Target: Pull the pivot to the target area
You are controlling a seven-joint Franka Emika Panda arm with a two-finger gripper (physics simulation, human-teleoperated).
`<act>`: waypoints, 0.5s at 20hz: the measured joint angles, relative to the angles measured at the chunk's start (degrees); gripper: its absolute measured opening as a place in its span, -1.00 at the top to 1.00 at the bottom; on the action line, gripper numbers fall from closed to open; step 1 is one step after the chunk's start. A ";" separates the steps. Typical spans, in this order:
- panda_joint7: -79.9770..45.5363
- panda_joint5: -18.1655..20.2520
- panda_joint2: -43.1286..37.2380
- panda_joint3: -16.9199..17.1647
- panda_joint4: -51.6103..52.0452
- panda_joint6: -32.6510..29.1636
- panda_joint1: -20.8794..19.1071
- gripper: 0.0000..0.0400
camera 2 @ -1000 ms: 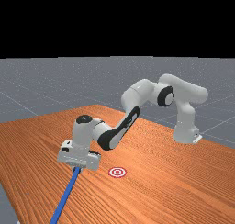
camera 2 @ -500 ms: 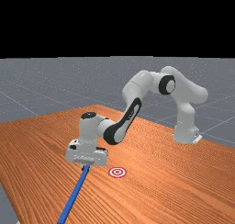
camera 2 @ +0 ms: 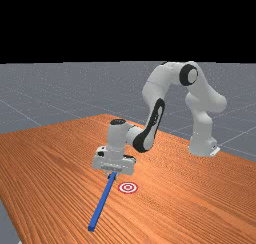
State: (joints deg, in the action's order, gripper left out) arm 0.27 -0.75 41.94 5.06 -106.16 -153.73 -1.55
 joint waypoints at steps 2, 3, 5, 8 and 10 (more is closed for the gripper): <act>0.02 -0.11 -1.48 0.14 -3.07 -1.18 0.05 0.52; 0.92 -0.59 -1.17 -0.01 -1.85 1.96 0.05 0.53; 0.97 1.15 -1.18 -1.54 -1.86 2.39 -0.69 0.52; -2.34 0.88 -3.01 0.12 -5.75 0.54 0.95 0.52; 5.08 4.51 -4.67 -5.42 -9.06 -0.35 -4.56 0.53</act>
State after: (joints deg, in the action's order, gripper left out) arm 5.35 3.76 37.28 -0.37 -115.22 -154.08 -6.11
